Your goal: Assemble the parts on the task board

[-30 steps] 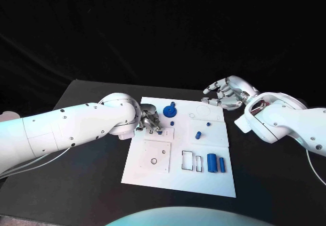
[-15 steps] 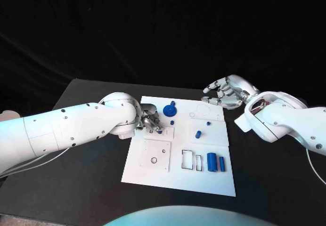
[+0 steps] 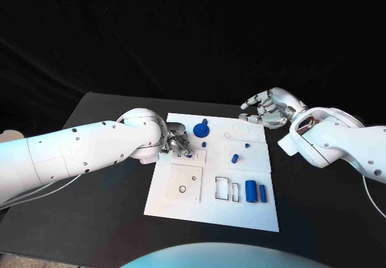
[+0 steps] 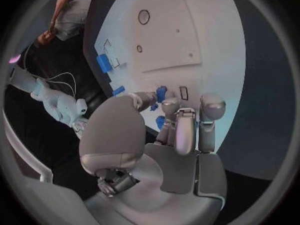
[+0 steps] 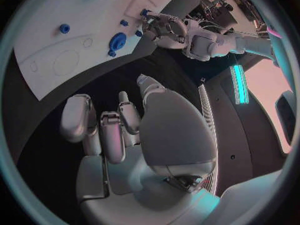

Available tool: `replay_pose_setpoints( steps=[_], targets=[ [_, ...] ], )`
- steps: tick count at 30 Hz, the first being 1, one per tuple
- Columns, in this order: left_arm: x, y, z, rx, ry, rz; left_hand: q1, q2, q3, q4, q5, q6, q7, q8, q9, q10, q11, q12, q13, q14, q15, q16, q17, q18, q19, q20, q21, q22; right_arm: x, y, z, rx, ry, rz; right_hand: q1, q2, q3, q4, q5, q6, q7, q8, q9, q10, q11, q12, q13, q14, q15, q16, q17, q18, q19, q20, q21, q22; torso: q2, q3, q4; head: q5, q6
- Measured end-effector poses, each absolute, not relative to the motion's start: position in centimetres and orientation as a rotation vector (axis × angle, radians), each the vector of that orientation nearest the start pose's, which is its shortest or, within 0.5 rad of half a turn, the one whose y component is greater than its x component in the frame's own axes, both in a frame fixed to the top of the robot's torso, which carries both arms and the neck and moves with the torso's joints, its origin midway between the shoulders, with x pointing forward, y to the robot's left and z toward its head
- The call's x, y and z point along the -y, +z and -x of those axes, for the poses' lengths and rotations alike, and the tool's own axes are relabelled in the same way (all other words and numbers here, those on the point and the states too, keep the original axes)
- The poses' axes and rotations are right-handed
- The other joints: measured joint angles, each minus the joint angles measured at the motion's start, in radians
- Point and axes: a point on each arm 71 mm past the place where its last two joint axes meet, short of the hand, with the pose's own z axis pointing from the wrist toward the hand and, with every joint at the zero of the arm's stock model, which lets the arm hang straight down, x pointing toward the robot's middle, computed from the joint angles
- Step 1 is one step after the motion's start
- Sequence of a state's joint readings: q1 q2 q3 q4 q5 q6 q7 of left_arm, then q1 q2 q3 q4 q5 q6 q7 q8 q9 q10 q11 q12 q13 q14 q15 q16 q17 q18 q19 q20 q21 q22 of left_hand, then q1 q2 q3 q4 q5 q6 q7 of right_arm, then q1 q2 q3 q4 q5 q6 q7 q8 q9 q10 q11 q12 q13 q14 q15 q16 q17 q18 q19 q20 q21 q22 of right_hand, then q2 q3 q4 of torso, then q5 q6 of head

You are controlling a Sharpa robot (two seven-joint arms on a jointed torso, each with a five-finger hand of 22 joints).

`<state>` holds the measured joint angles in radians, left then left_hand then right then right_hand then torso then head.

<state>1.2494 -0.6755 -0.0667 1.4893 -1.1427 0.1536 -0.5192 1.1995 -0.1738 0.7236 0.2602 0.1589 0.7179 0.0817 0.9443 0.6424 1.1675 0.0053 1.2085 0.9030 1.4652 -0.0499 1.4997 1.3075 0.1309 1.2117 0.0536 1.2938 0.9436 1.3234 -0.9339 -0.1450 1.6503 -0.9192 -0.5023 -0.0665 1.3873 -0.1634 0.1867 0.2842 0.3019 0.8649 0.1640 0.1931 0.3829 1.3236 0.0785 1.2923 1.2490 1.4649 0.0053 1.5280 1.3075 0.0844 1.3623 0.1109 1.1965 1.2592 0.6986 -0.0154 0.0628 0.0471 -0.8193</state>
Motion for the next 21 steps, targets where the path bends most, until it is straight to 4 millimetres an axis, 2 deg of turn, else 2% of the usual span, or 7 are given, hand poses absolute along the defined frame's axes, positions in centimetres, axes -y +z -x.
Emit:
replay_pose_setpoints(
  steps=[2, 11, 21],
  targets=[
    [-14.13, -21.23, -48.23, -2.301, -0.458, -0.025, -0.01, 0.007, 0.003, 0.003, 0.0, 0.001, -0.001, 0.0, 0.002, 0.008, -0.003, 0.007, 0.005, 0.0, 0.0, 0.0, 0.0, 0.0, 0.0, 0.0, 0.003, 0.003, 22.05, -15.39, -47.29, -1.625, 0.865, -0.357, 0.0, 0.0, 0.0, 0.0, 0.0, 0.0, 0.0, 0.0, 0.0, 0.0, 0.0, 0.0, 0.0, 0.0, 0.0, 0.0, 0.0, 0.0, 0.0, 0.0, 0.0, 0.0, 0.0, 0.0001, -0.0004, 0.0, 0.0],
    [-14.07, -21.28, -48.22, -2.303, -0.456, -0.028, -0.038, 0.006, 0.015, -0.001, 0.0, 0.005, -0.002, 0.0, 0.003, 0.014, -0.007, 0.007, 0.009, 0.0, 0.0, 0.004, 0.0, 0.0, 0.007, 0.0, 0.006, 0.008, 22.02, -15.47, -47.3, -1.627, 0.865, -0.357, 0.0, 0.0, 0.0, 0.0, 0.0, 0.0, 0.0, 0.0, 0.0, 0.0, 0.0, 0.0, -0.002, 0.0, 0.0, 0.0, 0.0, 0.0, 0.0, 0.0, -0.004, -0.002, 0.0, 0.0005, 0.0001, 0.0, -0.002],
    [-13.9, -21.32, -48.36, -2.303, -0.453, -0.027, -0.076, 0.01, 0.019, 0.003, -0.008, 0.021, -0.014, 0.004, 0.001, 0.021, -0.007, 0.011, 0.011, 0.004, -0.004, 0.004, 0.0, 0.0, 0.011, -0.003, 0.01, 0.014, 21.98, -15.57, -47.3, -1.628, 0.865, -0.358, 0.0, 0.0, 0.0, 0.0, 0.001, 0.0, 0.0, 0.0, 0.001, 0.0, 0.0, 0.0, -0.002, 0.0, 0.0, 0.0, 0.0, 0.0, 0.0, 0.0, -0.006, -0.002, 0.001, 0.0004, 0.0001, 0.0, -0.003]
  ],
)
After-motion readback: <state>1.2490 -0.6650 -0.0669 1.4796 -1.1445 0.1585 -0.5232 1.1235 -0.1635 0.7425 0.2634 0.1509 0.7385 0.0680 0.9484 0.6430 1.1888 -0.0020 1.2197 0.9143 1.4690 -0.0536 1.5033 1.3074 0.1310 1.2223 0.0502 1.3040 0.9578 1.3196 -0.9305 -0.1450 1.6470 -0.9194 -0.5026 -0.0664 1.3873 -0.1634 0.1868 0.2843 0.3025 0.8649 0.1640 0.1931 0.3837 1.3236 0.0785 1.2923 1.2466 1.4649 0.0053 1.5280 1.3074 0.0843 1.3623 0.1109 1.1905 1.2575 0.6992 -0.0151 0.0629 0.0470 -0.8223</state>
